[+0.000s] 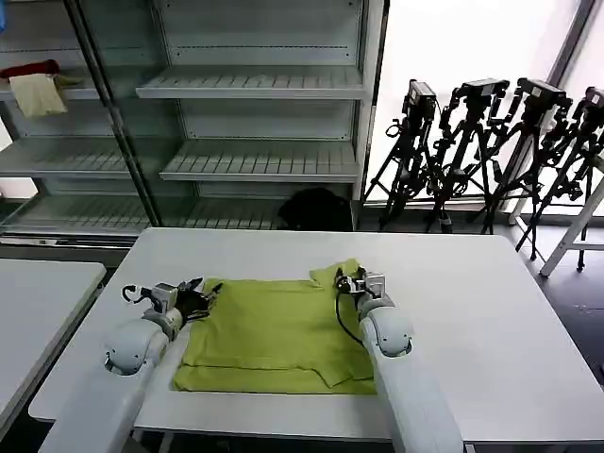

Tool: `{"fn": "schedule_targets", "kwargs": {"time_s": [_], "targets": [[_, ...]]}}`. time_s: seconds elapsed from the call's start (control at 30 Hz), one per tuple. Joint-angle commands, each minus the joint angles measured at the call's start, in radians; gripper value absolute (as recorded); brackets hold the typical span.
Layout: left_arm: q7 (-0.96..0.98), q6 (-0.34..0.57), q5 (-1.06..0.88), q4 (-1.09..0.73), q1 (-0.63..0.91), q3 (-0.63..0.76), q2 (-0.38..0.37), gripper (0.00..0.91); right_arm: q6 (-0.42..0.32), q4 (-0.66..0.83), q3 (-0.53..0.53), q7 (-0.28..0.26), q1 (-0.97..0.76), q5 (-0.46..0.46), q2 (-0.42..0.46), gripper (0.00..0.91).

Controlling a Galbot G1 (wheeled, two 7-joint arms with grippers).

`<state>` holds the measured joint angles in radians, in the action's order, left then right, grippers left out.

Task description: Fold and organize the clothes.

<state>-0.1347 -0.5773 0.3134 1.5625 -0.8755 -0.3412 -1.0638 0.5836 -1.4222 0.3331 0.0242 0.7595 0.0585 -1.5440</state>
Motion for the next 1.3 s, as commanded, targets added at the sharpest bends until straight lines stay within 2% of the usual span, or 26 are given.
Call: {"fn": "schedule_targets", "kwargs": {"time_s": [0.03, 0.07, 0.1, 0.13, 0.2, 0.33, 0.5, 0.8, 1.07, 1.3], "targets": [[-0.009, -0.003, 0.003, -0.022, -0.003, -0.004, -0.002, 0.212, 0.003, 0.003, -0.001, -0.002, 0.000, -0.006, 0.000, 0.151], [-0.014, -0.003, 0.003, -0.022, -0.004, -0.004, -0.003, 0.181, 0.003, 0.003, -0.002, -0.003, 0.001, -0.008, 0.001, 0.141], [-0.019, -0.003, 0.004, -0.022, -0.005, -0.005, -0.004, 0.101, 0.003, 0.002, -0.002, -0.004, 0.002, -0.008, 0.001, 0.121], [-0.020, -0.003, 0.006, -0.021, -0.005, -0.005, -0.005, 0.060, 0.003, 0.001, -0.001, -0.004, 0.002, -0.008, 0.001, 0.101], [-0.021, -0.002, 0.015, -0.013, -0.006, -0.006, -0.006, 0.010, 0.002, -0.004, -0.001, -0.005, 0.003, -0.005, 0.001, 0.000], [-0.019, 0.001, 0.049, 0.016, -0.008, -0.014, -0.010, 0.010, -0.001, -0.022, 0.005, 0.006, 0.004, 0.024, -0.005, 0.000], [0.002, 0.013, 0.112, 0.083, -0.010, -0.031, -0.007, 0.010, -0.002, -0.115, 0.003, 0.043, 0.011, 0.105, -0.001, 0.000], [0.002, 0.013, 0.138, 0.200, -0.093, -0.076, 0.004, 0.010, 0.001, -0.306, -0.030, 0.079, 0.103, 0.146, 0.069, 0.000], [-0.043, 0.012, 0.137, 0.338, -0.246, -0.142, 0.005, 0.010, 0.002, -0.487, -0.016, 0.070, 0.308, 0.142, 0.133, 0.000], [-0.076, 0.013, 0.130, 0.381, -0.347, -0.216, 0.015, 0.010, 0.000, -0.615, 0.054, 0.035, 0.452, 0.133, 0.144, 0.000]]}}
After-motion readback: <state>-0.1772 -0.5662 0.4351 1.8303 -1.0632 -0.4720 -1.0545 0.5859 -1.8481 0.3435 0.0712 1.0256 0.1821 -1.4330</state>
